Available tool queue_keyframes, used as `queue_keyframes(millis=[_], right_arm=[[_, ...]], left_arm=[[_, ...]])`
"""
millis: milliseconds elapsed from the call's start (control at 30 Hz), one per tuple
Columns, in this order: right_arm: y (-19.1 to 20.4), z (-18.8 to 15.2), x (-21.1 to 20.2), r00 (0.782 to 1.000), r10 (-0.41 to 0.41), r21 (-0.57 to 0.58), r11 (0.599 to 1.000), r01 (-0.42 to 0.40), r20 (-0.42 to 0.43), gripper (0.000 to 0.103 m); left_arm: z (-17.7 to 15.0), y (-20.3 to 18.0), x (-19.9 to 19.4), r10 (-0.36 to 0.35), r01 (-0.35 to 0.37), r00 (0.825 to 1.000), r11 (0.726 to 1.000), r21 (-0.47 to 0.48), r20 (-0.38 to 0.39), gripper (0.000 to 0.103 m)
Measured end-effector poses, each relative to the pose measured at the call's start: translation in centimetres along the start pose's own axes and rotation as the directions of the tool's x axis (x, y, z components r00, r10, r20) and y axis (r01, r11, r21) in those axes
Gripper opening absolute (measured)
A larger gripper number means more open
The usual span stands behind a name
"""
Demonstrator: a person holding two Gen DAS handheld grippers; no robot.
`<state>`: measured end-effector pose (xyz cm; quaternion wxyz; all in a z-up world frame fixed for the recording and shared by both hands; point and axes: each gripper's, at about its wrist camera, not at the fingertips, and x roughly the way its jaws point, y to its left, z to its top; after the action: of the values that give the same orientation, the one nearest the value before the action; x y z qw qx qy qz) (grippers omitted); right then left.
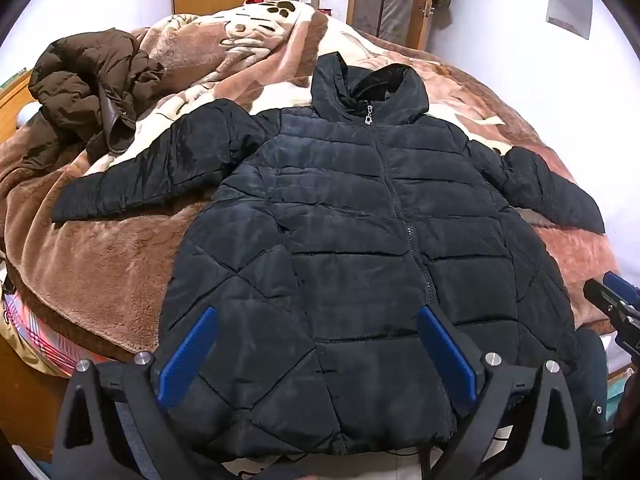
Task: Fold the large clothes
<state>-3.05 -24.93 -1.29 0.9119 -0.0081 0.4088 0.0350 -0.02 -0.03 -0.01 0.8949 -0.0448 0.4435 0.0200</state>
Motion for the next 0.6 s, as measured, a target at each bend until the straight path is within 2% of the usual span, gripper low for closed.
queue_keyframes(millis=[67, 600], right_arm=[[0.11, -0.01, 0.02, 1.000, 0.000, -0.002, 1.000, 0.000, 0.000, 0.075], [-0.14, -0.02, 0.81, 1.000, -0.006, -0.008, 1.000, 0.006, -0.014, 0.075]], left_arm=[[0.06, 0.09, 0.08, -0.013, 0.013, 1.000, 1.000, -0.013, -0.020, 0.101], [0.58, 0.82, 0.73, -0.012, 0.012, 1.000, 1.000, 0.003, -0.009, 0.101]])
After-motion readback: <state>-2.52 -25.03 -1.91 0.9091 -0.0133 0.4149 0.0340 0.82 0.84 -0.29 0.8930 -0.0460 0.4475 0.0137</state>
